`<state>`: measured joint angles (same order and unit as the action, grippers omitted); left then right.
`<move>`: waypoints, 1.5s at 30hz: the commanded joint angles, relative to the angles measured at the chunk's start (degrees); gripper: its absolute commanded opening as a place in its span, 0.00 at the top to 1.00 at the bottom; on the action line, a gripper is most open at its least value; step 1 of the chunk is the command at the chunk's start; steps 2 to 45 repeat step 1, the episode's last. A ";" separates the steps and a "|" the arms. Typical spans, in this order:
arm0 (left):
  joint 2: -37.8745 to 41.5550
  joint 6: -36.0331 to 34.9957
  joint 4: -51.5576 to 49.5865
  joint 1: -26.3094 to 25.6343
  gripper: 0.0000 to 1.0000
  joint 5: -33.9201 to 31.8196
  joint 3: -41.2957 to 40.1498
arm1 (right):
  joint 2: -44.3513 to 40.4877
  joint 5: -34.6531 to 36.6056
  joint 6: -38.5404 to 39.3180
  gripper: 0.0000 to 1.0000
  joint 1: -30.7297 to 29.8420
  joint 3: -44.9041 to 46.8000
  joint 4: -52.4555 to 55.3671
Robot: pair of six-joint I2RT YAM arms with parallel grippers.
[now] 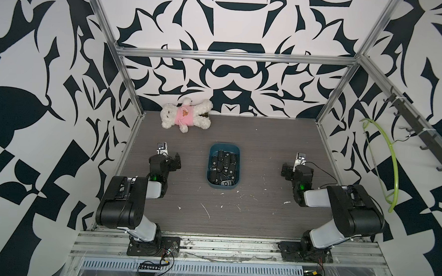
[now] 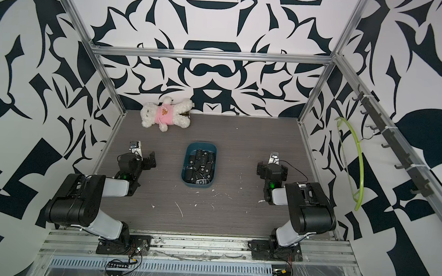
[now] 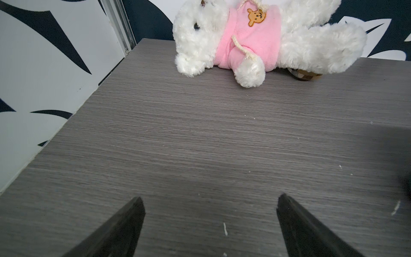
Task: Place the car key into the storage box
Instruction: Reset both arms
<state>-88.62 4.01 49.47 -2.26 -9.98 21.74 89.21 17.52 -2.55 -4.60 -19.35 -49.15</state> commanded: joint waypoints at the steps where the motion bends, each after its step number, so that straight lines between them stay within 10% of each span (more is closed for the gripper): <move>1: 0.19 -0.66 0.89 0.06 0.01 0.75 -0.03 | -0.61 -0.20 0.57 0.01 -0.09 -1.21 -1.48; 45: 0.19 -0.66 0.89 0.06 0.01 0.75 -0.03 | -0.61 -0.20 0.57 0.01 -0.09 -1.21 -1.48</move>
